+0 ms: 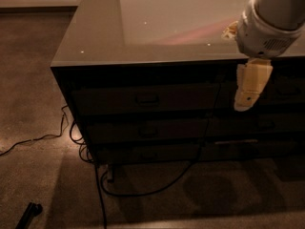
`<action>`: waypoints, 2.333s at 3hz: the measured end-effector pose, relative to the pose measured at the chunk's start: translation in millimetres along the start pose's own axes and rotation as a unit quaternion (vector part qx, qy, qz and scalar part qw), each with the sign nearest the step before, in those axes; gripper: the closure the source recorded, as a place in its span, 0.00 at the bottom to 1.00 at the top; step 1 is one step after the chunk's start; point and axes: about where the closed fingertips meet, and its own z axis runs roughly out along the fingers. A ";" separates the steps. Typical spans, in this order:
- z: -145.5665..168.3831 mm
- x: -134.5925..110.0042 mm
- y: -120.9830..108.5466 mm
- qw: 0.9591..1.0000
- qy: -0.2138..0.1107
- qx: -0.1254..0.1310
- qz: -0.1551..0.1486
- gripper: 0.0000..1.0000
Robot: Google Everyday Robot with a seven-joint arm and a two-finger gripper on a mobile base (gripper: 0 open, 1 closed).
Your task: Open top drawer
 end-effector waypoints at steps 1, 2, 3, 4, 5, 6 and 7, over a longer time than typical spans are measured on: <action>31.6 -11.8 -26.4 1.000 0.000 -0.005 -0.023 0.00; 86.3 -31.7 -39.7 0.998 0.003 -0.036 -0.053 0.00; 86.8 -31.7 -39.5 0.998 0.003 -0.037 -0.053 0.00; 97.6 -37.7 -37.2 0.997 0.002 -0.042 -0.065 0.00; 136.1 -40.1 -22.9 0.995 0.010 -0.072 -0.072 0.00; 182.8 -46.2 -9.4 0.991 0.017 -0.106 -0.081 0.00; 224.6 -45.2 -15.8 0.987 0.030 -0.129 -0.087 0.00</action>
Offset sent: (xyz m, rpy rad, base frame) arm 0.0852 0.0372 -0.0792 -0.0653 0.0914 0.1550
